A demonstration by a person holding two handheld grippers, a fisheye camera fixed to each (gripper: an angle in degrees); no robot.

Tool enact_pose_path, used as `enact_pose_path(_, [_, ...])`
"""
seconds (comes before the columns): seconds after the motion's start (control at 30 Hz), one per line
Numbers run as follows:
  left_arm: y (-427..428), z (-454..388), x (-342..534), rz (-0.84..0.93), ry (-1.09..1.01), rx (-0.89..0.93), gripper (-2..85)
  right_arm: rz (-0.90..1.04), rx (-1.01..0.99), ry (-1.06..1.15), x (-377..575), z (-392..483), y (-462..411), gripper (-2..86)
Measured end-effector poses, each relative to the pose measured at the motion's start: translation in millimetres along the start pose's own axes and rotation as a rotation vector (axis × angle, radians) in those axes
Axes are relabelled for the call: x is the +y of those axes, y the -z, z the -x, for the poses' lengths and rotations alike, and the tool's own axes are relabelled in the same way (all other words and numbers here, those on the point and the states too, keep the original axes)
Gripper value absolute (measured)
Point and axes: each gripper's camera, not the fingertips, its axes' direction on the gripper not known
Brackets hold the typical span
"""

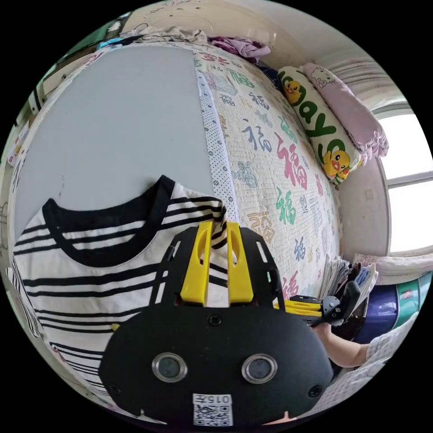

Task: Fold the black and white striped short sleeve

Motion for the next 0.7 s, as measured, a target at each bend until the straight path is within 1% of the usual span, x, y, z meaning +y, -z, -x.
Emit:
enact_pose_path(0.1, [36, 21, 36, -0.046, 0.031, -0.042, 5.6, -0.023, -0.06, 0.061, -7, 28, 0, 5.0])
enact_pose_path(0.2, [57, 44, 76, 0.006, 0.075, -0.112, 5.6, 0.015, -0.117, 0.152, -18, 67, -18, 5.3])
enact_pose_path(0.3, [62, 63, 111, 0.053, 0.132, -0.129, 5.5, 0.105, -0.091, 0.217, -24, 104, -50, 5.3])
enact_pose_path(0.37, [58, 73, 123, 0.071, 0.16, -0.117, 5.4, 0.138, -0.07, 0.208, -25, 118, -68, 5.0])
enact_pose_path(0.47, [47, 85, 135, 0.106, 0.165, -0.182, 4.7, 0.179, 0.008, 0.174, -24, 135, -92, 3.3])
enact_pose_path(0.5, [48, 88, 139, 0.075, 0.142, -0.195, 4.4, 0.195, 0.061, 0.173, -23, 142, -102, 2.2])
enact_pose_path(0.57, [51, 92, 144, 0.059, 0.131, -0.202, 4.3, 0.16, 0.113, 0.193, -24, 157, -107, 1.4])
enact_pose_path(0.7, [54, 90, 161, -0.021, 0.007, -0.301, 5.2, 0.165, 0.277, 0.214, -33, 197, -130, 0.6])
